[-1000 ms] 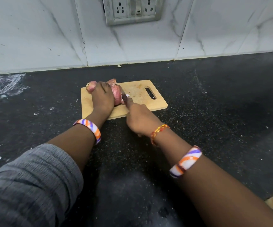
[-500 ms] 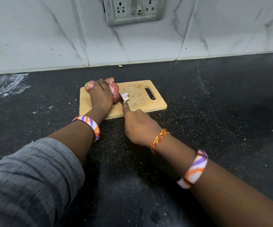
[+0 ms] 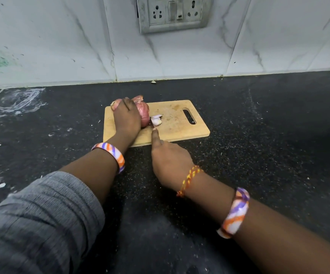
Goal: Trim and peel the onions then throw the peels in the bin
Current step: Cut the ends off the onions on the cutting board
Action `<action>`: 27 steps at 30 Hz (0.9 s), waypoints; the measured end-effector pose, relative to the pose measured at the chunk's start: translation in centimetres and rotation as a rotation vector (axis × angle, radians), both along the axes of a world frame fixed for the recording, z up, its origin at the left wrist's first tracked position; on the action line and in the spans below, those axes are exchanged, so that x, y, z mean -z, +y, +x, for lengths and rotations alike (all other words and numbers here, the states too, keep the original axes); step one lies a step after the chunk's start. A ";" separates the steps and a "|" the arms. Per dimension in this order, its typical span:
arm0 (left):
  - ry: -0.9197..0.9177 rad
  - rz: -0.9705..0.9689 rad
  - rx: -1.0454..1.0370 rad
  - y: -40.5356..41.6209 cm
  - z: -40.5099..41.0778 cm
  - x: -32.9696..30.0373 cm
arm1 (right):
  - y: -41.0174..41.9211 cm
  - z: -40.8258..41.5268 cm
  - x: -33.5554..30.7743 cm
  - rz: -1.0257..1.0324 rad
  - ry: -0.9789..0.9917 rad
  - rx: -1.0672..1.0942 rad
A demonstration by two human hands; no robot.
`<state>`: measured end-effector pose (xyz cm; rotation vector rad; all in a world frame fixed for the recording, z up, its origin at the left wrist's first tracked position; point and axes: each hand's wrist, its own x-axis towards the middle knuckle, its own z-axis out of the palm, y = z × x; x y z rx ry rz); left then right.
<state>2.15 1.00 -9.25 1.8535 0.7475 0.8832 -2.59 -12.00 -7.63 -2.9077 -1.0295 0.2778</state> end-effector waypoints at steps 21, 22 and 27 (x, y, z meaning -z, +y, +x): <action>0.019 -0.522 0.023 1.5 1.5 -2.0 | -2.7 1.8 -2.6 0.114 0.038 0.050; 0.019 -0.564 0.030 1.5 1.7 -2.3 | -2.2 1.7 -2.5 0.131 0.057 0.042; -0.041 -0.919 0.265 1.0 1.4 -4.2 | -1.4 2.3 -2.1 0.171 0.103 0.048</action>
